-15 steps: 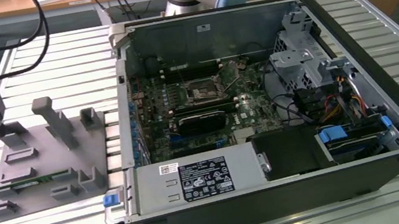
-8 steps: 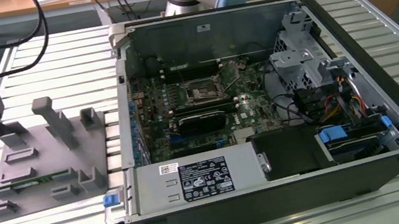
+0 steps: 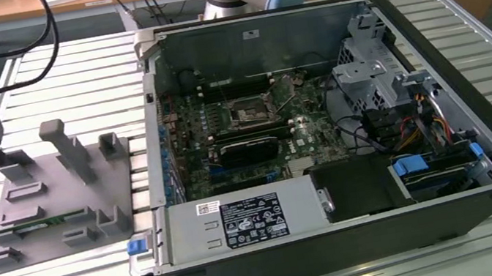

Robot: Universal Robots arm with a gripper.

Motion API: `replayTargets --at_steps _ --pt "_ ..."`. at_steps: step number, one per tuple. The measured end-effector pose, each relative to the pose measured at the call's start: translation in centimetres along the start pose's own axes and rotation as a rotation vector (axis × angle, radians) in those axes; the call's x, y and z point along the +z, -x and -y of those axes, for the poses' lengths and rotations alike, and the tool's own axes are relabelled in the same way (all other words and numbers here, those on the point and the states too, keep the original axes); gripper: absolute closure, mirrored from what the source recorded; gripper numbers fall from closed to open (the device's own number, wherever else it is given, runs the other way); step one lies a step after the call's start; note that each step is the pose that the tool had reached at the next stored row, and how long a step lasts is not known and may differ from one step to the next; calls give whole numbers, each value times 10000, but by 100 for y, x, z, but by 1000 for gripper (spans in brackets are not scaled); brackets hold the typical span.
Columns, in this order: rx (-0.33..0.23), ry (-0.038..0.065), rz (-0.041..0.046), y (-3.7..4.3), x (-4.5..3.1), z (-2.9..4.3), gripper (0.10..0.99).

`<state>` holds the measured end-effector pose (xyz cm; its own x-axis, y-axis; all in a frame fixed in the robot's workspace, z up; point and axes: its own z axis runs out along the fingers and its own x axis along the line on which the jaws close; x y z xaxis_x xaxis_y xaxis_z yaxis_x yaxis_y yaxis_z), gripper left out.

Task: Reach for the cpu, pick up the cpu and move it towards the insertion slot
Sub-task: 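Pick up the cpu and move it towards the insertion slot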

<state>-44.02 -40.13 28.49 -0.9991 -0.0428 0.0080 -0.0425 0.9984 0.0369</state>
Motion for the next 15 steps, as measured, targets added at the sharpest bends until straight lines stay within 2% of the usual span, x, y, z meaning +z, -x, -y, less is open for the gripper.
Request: replayTargets --at_steps 15 --pt "0 1 3 -1 -104 -5 541"
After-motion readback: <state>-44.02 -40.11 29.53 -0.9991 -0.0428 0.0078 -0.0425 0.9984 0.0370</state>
